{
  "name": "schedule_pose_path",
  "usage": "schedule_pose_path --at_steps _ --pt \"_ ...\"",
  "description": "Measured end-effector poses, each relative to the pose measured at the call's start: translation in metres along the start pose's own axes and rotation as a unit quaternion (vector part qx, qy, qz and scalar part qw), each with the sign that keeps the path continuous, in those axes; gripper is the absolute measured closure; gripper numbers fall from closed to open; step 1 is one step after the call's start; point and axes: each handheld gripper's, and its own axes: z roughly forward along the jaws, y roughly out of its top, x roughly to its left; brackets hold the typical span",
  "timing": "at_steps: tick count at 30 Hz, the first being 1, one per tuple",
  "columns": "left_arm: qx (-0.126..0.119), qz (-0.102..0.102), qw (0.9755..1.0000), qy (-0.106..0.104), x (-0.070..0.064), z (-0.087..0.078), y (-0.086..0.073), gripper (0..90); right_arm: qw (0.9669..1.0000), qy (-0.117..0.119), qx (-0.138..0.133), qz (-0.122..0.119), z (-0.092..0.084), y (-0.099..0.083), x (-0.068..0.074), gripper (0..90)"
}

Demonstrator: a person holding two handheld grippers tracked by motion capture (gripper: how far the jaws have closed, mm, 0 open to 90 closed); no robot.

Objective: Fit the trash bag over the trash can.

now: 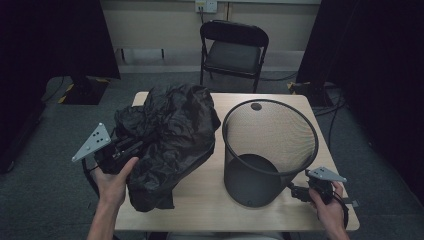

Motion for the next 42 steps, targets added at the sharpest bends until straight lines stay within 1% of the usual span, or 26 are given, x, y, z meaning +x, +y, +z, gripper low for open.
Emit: schedule_pose_path --at_steps 2,6,11,13,15,17,20,23,25,29,34,36,37,38,42 --pt "-0.008 0.000 1.0000 -0.004 -0.002 0.000 0.005 84.7 1.0000 -0.003 -0.001 -0.003 0.000 0.000 0.000 16.4" --pt "-0.019 0.001 0.9998 -0.008 -0.006 0.003 0.013 84.7 1.0000 -0.004 -0.004 0.001 0.001 0.001 0.001 19.9" --pt "-0.025 0.007 0.9995 -0.015 -0.011 0.011 0.027 84.7 0.9999 -0.007 -0.008 0.001 0.003 0.002 0.003 21.3" --pt "-0.030 0.010 0.9993 -0.018 -0.015 0.014 0.033 84.7 0.9999 -0.005 -0.008 0.000 0.003 0.003 0.004 22.7" --pt "-0.034 0.008 0.9992 -0.020 -0.017 0.017 0.038 84.7 1.0000 -0.003 -0.009 -0.001 0.004 0.003 0.006 22.9" --pt "-0.042 0.003 0.9989 -0.022 -0.018 0.020 0.043 84.7 0.9999 0.005 -0.009 -0.003 0.005 0.004 0.007 22.8" --pt "-0.047 0.004 0.9987 -0.021 -0.021 0.026 0.051 84.7 0.9999 0.010 -0.013 -0.002 0.006 0.006 0.009 22.6" --pt "-0.046 0.007 0.9986 -0.025 -0.023 0.035 0.058 84.7 0.9998 0.011 -0.014 -0.007 0.006 0.008 0.011 22.9" --pt "-0.047 0.008 0.9984 -0.032 -0.026 0.040 0.062 84.7 0.9996 0.019 -0.017 -0.015 0.006 0.009 0.012 22.8" --pt "-0.043 0.015 0.9980 -0.043 -0.032 0.051 0.066 84.7 0.9992 0.029 -0.021 -0.016 0.007 0.013 0.014 22.4" --pt "-0.041 0.018 0.9976 -0.052 -0.038 0.062 0.070 84.7 0.9992 0.023 -0.032 0.002 0.008 0.022 0.012 21.1" --pt "-0.040 0.020 0.9976 -0.054 -0.039 0.067 0.072 84.7 0.9993 0.022 -0.031 -0.001 0.009 0.025 0.012 20.8" --pt "-0.040 0.019 0.9976 -0.054 -0.040 0.069 0.073 84.7 0.9992 0.022 -0.035 0.003 0.011 0.026 0.012 21.8" --pt "-0.038 0.020 0.9976 -0.054 -0.040 0.071 0.074 84.7 0.9992 0.020 -0.036 0.003 0.012 0.028 0.013 22.1" --pt "-0.030 0.027 0.9979 -0.051 -0.042 0.079 0.079 84.7 0.9990 0.023 -0.038 -0.005 0.018 0.032 0.020 25.1"
